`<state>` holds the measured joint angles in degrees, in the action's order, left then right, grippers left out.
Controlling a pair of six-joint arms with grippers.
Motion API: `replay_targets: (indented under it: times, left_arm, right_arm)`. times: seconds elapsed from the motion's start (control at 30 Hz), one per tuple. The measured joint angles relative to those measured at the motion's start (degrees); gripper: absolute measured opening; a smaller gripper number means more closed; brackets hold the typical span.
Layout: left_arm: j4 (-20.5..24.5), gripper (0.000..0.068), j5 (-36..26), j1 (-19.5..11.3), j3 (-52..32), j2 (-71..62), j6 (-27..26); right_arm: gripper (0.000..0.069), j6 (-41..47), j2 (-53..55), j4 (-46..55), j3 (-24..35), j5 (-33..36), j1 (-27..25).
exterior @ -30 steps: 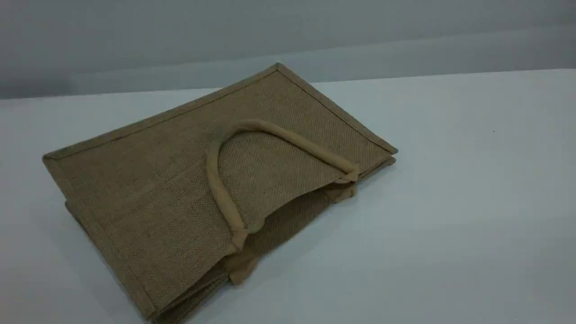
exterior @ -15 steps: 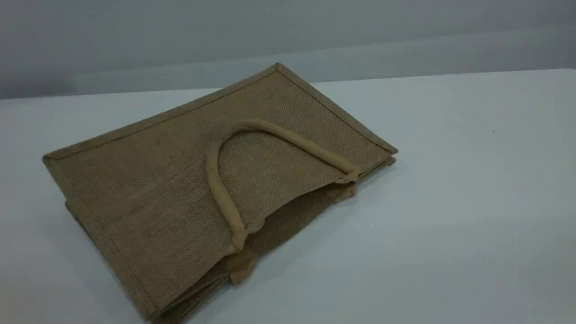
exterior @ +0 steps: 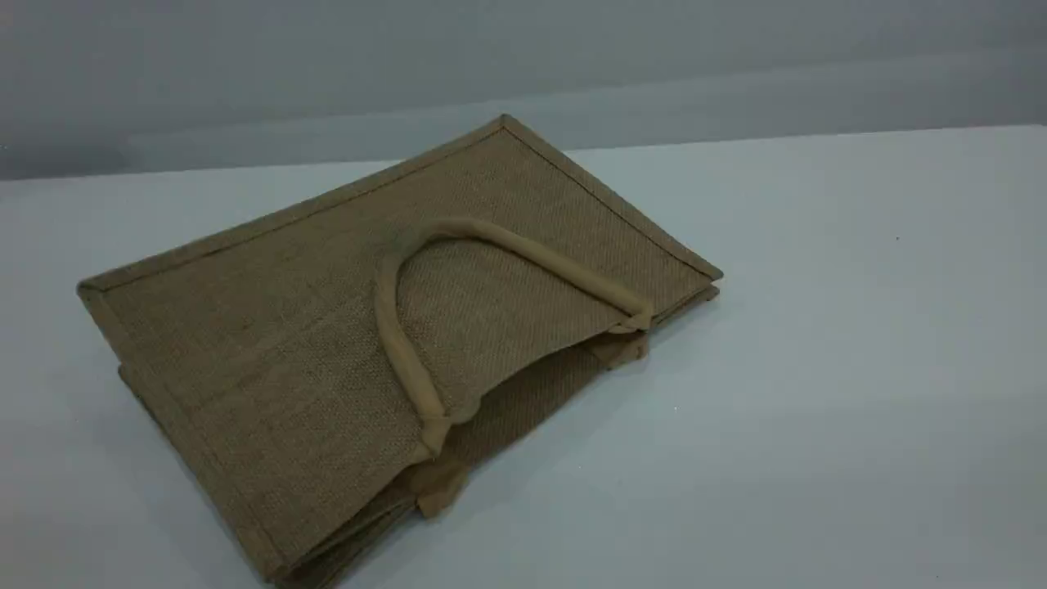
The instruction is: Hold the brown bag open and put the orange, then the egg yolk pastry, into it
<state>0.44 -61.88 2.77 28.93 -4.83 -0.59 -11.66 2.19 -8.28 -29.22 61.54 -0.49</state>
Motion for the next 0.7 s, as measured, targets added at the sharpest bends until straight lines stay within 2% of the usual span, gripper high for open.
replay_targets:
  times: [0.1,0.7]
  left_arm:
    - [0.0,0.051,0.0,-2.2,0.0,1.8,0.0]
    - [-0.1,0.051,0.0,-2.1,-0.1,4.8,0.0]
  right_arm:
    - [0.0555,0.0,-0.7,0.0,0.0,0.0,1.5]
    - [0.0554,0.0,-2.2,-0.1,0.0,0.0,2.2]
